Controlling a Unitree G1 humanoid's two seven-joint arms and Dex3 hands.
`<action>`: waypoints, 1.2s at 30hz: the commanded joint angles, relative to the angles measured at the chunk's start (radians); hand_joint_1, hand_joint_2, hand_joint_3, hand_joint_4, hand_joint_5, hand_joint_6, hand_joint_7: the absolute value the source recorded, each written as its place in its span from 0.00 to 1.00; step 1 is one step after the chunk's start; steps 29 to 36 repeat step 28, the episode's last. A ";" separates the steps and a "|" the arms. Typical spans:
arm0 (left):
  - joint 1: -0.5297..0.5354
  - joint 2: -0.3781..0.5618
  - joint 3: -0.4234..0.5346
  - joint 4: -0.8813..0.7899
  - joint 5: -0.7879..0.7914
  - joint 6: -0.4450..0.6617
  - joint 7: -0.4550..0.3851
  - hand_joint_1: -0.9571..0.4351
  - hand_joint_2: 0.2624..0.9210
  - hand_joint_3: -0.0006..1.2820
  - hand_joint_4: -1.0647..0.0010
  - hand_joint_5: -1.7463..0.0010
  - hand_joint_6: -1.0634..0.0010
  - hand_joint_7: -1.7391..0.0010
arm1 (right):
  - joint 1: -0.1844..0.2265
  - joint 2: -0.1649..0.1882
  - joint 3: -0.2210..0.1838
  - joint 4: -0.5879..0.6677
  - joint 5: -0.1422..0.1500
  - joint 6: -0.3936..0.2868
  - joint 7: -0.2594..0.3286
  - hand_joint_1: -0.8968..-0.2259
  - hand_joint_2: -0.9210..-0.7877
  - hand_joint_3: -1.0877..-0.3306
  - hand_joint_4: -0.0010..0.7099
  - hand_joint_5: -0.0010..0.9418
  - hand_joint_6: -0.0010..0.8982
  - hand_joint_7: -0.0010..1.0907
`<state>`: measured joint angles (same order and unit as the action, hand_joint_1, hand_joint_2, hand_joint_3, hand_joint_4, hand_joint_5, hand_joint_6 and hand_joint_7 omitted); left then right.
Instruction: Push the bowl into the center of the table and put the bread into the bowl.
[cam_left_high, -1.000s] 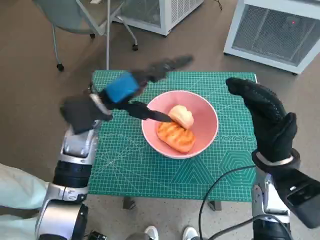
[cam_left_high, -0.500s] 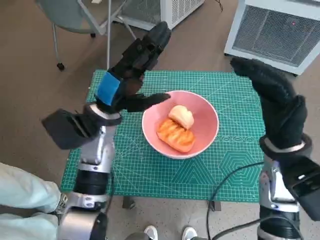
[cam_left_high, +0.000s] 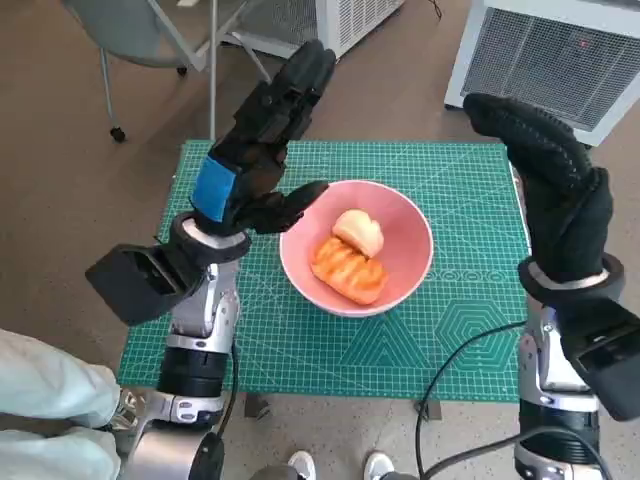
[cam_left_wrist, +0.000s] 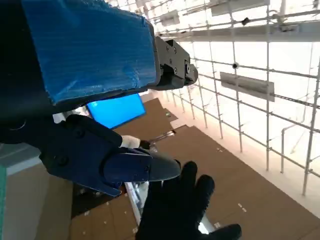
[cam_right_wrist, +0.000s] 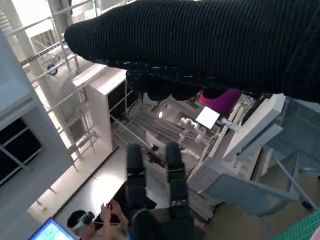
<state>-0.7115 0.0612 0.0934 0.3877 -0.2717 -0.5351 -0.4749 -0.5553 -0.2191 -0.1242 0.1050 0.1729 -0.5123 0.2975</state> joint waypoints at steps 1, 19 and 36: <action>0.020 -0.003 -0.006 0.011 0.002 -0.015 -0.003 0.22 1.00 0.31 0.89 1.00 0.82 0.97 | 0.010 0.008 0.005 -0.001 0.004 0.026 -0.009 0.34 0.00 0.47 0.05 0.00 0.00 0.40; 0.030 0.009 -0.012 0.033 0.023 -0.036 -0.001 0.22 1.00 0.29 0.89 1.00 0.83 0.96 | 0.010 0.011 0.009 -0.009 0.031 0.062 -0.002 0.32 0.00 0.51 0.05 0.00 0.00 0.41; 0.034 0.007 -0.009 0.067 0.024 -0.066 -0.007 0.22 1.00 0.29 0.91 1.00 0.84 0.96 | 0.008 0.011 0.009 -0.009 0.034 0.076 0.001 0.33 0.00 0.51 0.05 0.00 0.00 0.41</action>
